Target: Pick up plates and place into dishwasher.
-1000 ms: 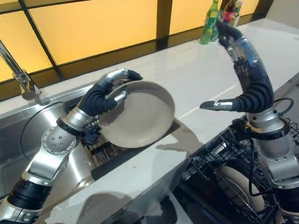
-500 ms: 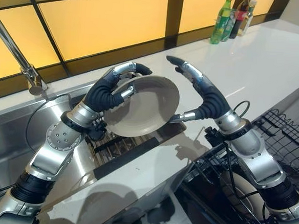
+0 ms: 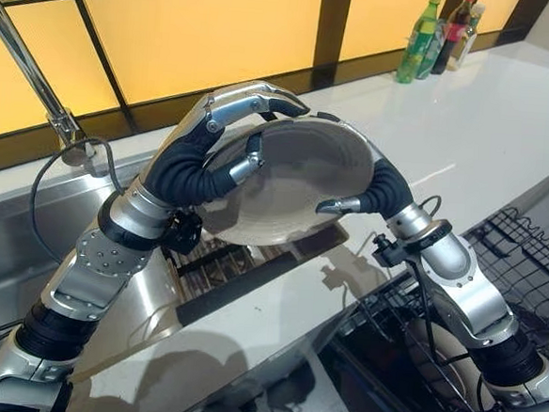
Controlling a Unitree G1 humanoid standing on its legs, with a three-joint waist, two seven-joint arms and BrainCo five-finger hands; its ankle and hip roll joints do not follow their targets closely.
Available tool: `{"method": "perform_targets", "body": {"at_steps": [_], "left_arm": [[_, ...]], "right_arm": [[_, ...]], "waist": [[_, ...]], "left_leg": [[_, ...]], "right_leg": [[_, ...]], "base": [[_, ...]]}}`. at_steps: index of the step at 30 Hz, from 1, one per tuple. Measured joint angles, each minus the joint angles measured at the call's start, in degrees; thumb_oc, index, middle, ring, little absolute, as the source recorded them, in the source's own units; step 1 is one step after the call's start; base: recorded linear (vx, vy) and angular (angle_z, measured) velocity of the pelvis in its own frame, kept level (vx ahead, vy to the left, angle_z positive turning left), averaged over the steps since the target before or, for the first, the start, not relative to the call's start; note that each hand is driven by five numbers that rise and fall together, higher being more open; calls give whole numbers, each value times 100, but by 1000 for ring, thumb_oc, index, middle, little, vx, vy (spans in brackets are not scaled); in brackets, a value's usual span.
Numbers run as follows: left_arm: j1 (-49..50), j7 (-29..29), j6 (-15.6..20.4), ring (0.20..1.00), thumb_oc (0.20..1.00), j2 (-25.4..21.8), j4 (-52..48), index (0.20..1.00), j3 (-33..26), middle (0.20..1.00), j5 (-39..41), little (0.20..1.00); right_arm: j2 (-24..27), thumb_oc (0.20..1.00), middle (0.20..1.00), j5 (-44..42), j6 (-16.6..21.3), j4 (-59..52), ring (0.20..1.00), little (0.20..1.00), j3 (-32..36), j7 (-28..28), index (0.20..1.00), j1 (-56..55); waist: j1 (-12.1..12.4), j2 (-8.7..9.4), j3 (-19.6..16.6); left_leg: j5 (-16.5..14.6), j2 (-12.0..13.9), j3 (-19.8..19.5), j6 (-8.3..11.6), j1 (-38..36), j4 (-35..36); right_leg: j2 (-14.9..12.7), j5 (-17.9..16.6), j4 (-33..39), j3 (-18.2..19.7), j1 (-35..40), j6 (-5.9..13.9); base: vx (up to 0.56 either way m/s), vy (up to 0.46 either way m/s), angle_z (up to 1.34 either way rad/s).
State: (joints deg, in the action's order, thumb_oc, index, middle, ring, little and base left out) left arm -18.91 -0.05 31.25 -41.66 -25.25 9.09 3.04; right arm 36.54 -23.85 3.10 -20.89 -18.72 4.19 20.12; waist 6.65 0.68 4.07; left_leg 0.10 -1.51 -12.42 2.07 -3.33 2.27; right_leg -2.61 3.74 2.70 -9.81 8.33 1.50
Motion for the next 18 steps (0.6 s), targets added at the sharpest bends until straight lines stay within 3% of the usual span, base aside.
{"method": "perform_targets", "body": {"at_steps": [9,10,11,12,13,18], "left_arm": [[-347,-291,67,200,200,-3,-62,200,312,200,102,200],[-379,-310,67,200,200,-1,-63,200,318,200,131,200],[-388,-330,66,200,200,-1,-63,200,318,200,207,200],[-389,-335,62,200,200,1,-63,200,318,200,261,200],[-389,-333,62,200,200,1,-63,200,316,200,277,200],[-389,-336,63,200,200,0,-63,200,311,200,278,200]], "right_arm": [[-211,1000,1000,-394,-1,226,1000,1000,1,136,1000,17],[-217,896,896,-446,0,233,896,896,0,234,896,21],[-216,564,564,-511,4,233,564,564,0,312,564,23],[-216,285,285,-647,5,234,285,285,0,410,285,33],[-214,200,200,-778,5,242,200,200,3,483,200,40],[-192,200,200,-1119,-6,350,200,200,7,1013,200,41]], "waist": [[26,1,0],[26,1,0],[20,0,0],[12,0,0],[12,0,0],[16,0,-1]], "left_leg": [[9,-24,-26,-11,-8,-15],[9,-25,-26,-11,-7,-16],[10,-25,-26,-11,-7,-16],[10,-25,-26,-11,-7,-17],[10,-25,-26,-11,-7,-18],[10,-25,-25,-11,-8,-19]], "right_leg": [[-16,4,-11,-17,23,7],[-16,4,-11,-17,23,7],[-17,4,-11,-17,24,7],[-16,4,-11,-17,24,7],[-16,4,-11,-17,24,7],[-17,4,-11,-16,24,7]], "base": [[7,-3,1],[0,0,0],[0,0,0],[0,0,0],[0,0,0],[0,0,0]]}}
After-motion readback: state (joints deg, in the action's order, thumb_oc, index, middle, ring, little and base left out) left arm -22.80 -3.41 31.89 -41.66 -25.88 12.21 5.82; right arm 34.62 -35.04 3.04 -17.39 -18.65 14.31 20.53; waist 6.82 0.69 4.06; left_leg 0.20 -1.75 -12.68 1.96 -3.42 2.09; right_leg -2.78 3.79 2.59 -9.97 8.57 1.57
